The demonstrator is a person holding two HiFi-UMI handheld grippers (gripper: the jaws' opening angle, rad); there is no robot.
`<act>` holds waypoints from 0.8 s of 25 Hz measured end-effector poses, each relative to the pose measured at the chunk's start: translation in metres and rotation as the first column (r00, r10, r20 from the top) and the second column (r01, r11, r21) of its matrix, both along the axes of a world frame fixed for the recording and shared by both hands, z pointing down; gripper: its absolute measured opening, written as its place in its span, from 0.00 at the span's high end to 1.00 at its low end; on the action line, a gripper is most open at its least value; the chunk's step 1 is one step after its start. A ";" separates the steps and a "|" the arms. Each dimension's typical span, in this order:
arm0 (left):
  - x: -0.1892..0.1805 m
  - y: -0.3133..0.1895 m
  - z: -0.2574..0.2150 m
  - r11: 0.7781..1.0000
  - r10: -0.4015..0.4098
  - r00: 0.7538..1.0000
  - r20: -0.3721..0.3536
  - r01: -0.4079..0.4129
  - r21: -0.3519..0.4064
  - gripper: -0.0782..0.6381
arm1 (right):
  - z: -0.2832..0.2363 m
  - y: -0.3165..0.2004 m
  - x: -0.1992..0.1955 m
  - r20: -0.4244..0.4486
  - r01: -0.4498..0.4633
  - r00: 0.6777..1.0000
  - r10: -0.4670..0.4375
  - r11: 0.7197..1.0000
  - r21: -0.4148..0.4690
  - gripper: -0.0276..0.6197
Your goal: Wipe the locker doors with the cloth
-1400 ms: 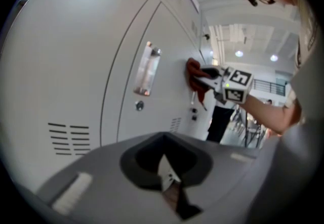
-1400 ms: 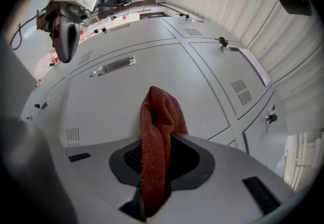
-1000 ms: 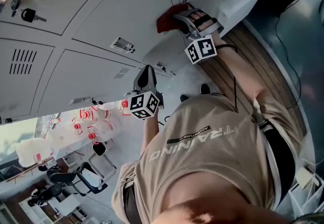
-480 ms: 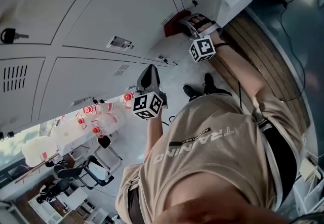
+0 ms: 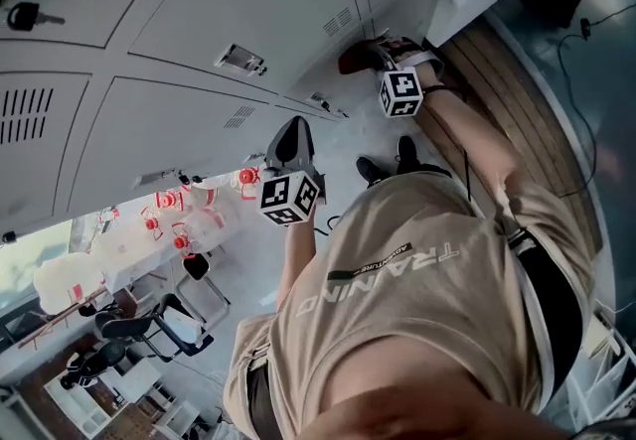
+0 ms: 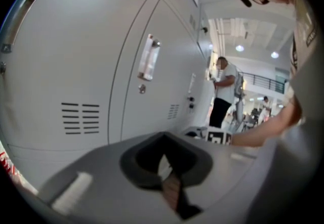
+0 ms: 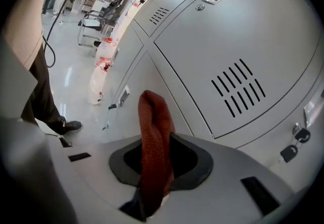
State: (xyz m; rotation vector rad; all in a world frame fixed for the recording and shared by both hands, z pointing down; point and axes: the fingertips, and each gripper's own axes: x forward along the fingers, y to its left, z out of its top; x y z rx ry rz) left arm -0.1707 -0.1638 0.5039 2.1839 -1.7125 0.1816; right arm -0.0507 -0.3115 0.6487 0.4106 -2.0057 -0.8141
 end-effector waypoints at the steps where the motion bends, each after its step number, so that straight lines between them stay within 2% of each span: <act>1: 0.000 0.002 -0.001 1.000 0.005 1.000 0.000 -0.005 0.003 0.88 | -0.002 0.009 0.001 0.015 -0.010 1.000 0.010 1.000 -0.027 0.87; 5: 0.001 0.004 -0.008 1.000 0.006 0.999 -0.045 -0.005 0.025 0.88 | -0.017 0.050 -0.002 0.120 -0.048 0.990 0.069 0.983 -0.175 0.87; 8: 0.003 0.002 -0.012 0.999 0.010 0.998 -0.066 -0.007 0.043 0.88 | -0.037 0.072 -0.005 0.214 -0.073 0.968 0.134 0.960 -0.271 0.87; 12: 0.003 0.000 -0.021 0.998 0.018 0.998 -0.053 -0.014 0.069 0.88 | -0.083 0.089 -0.009 0.376 -0.085 0.897 0.232 0.926 -0.368 0.87; 14: 0.001 -0.001 -0.027 0.996 0.018 1.000 -0.022 -0.016 0.085 0.88 | -0.108 0.093 -0.010 0.437 -0.072 0.866 0.244 0.925 -0.372 0.87; 17: -0.004 -0.003 -0.036 0.994 0.026 0.997 0.073 -0.034 0.107 0.88 | -0.145 0.091 -0.011 0.518 -0.051 0.819 0.248 0.930 -0.364 0.87; 20: -0.012 -0.008 -0.046 0.991 0.017 0.994 0.113 -0.032 0.131 0.88 | -0.176 0.086 -0.015 0.622 0.019 0.740 0.256 0.917 -0.399 0.87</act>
